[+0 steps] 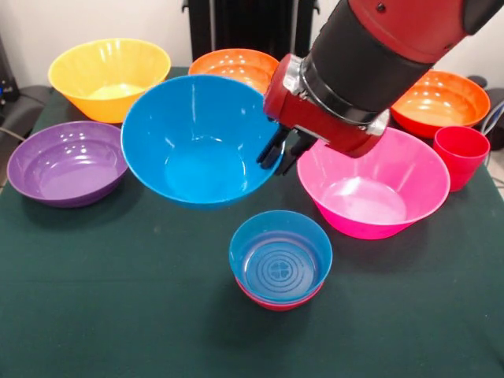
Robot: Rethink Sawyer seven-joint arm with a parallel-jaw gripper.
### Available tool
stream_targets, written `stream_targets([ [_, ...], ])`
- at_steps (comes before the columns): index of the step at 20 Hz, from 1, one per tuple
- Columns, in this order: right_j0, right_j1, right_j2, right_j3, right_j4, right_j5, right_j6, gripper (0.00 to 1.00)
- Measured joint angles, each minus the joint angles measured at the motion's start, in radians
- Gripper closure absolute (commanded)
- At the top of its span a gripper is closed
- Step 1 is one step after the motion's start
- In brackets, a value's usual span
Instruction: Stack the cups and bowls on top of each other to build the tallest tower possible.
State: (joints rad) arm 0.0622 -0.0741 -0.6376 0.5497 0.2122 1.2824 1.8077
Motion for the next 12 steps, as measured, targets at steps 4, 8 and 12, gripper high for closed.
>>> stream_targets([
  [4,-0.032,0.04,-0.022,-0.11,0.056,0.001,0.01,1.0],
  [8,-0.08,0.102,-0.068,-0.235,0.143,0.014,0.037,1.0],
  [12,-0.121,0.157,-0.127,-0.327,0.236,0.027,0.072,1.0],
])
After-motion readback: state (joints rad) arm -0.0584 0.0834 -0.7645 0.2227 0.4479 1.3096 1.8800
